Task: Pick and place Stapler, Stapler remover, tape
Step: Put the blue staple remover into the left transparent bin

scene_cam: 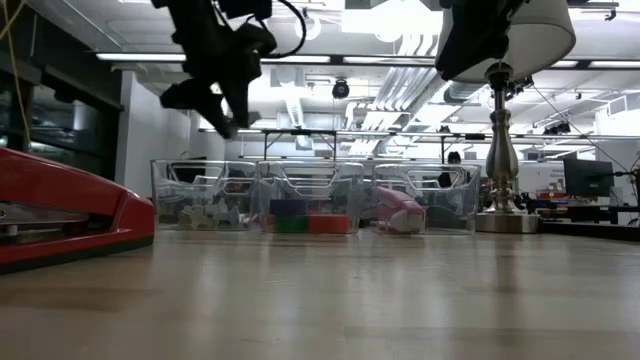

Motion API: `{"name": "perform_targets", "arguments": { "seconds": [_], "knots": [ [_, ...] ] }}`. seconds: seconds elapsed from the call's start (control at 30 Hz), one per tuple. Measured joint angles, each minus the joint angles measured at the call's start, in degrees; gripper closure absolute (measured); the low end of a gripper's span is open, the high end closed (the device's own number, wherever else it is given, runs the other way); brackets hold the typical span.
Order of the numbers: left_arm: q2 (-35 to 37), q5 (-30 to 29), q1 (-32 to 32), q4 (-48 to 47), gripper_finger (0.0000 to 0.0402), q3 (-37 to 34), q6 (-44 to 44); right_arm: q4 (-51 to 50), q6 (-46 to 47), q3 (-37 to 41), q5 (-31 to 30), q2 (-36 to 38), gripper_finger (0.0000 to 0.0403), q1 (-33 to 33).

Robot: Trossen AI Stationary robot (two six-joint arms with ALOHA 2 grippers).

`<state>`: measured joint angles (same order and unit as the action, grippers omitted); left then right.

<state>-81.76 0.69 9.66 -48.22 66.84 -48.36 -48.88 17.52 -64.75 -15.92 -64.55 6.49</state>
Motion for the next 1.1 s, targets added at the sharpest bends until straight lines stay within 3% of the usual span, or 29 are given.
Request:
{"name": "perform_targets", "arguments": {
  "seconds": [0.17,0.57,1.1],
  "knots": [
    [0.07,-1.92,8.1,-2.05,0.0246,3.82,2.23,0.0,-0.01,0.0,0.0,0.0,0.0214,-0.01],
    [-6.23,-2.43,24.67,-2.91,0.0246,3.82,3.13,0.35,-5.78,0.0,-0.79,0.0,0.0214,0.01],
    [-15.2,-1.27,27.09,-2.91,0.0246,3.78,3.06,0.37,-10.1,0.0,-3.11,0.0,0.0214,0.01]
  ]
}}
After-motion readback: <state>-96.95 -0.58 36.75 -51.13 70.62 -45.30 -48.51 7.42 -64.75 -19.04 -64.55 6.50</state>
